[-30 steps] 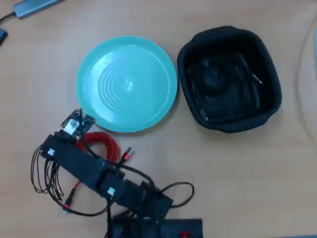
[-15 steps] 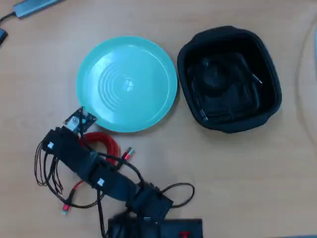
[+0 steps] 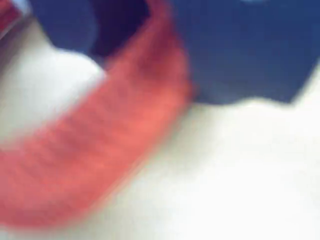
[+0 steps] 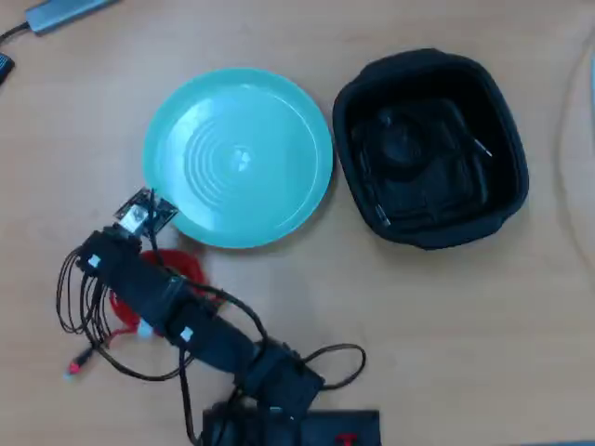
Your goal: Put a black charging cable in a black bowl and put a red charging cable in a green bowl
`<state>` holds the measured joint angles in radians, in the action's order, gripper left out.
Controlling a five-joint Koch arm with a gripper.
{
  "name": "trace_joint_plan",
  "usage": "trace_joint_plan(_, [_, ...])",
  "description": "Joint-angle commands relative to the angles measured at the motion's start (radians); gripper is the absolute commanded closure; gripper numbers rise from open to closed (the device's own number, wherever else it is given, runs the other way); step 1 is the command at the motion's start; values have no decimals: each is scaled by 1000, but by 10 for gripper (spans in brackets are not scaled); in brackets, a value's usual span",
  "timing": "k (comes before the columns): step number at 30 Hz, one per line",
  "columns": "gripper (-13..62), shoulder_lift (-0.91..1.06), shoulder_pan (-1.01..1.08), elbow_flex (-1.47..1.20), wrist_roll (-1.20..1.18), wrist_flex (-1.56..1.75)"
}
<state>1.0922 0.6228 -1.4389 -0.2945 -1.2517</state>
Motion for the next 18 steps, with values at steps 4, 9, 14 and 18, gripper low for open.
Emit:
trace_joint_plan(4, [562, 3, 40, 5, 12, -15])
trace_joint_plan(9, [562, 155, 38, 3, 17, -137])
trace_joint_plan(14, [562, 337, 51, 48, 35, -310])
trace_joint_plan(18, [562, 494, 86, 77, 49, -362])
